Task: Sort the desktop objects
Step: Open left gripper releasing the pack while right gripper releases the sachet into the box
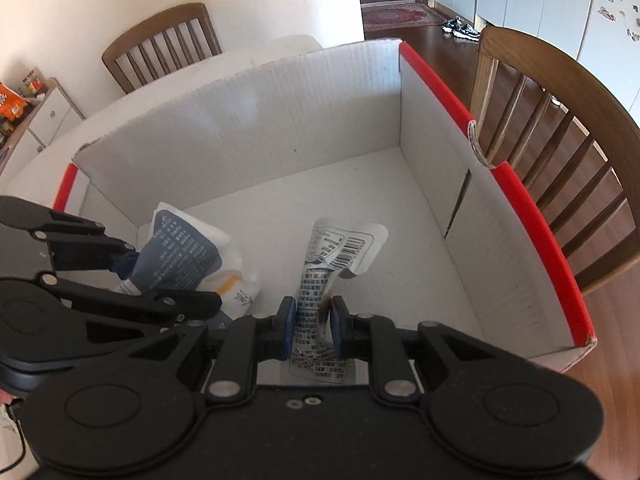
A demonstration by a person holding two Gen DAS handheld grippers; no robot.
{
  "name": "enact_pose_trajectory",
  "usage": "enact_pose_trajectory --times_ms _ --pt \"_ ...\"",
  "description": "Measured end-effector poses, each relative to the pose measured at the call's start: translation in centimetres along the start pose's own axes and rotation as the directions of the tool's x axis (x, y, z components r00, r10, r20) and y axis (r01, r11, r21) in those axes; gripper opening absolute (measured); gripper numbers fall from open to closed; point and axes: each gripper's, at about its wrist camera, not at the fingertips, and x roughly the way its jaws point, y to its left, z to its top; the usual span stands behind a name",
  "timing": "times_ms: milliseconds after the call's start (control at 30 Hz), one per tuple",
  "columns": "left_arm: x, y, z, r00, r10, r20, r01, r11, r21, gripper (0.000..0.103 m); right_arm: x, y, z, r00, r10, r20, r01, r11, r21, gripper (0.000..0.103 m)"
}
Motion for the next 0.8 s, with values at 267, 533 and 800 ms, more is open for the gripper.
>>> enact_pose_trajectory --times_ms 267,533,800 --pt "-0.2 0.7 0.0 1.000 -0.006 0.006 0.006 1.000 -0.024 0.062 0.2 -0.2 0.4 1.000 -0.007 -0.018 0.006 1.000 -0.009 0.023" --pt "-2.2 1.6 -0.4 0.997 -0.042 0.065 0.046 0.997 -0.059 0.064 -1.0 -0.4 0.4 1.000 -0.001 -0.004 0.001 0.999 -0.040 0.036" --pt "-4.9 1.7 -1.0 0.985 -0.065 0.162 0.080 0.993 -0.092 0.064 -2.8 -0.4 0.2 0.999 0.037 0.027 -0.036 0.998 -0.050 0.043"
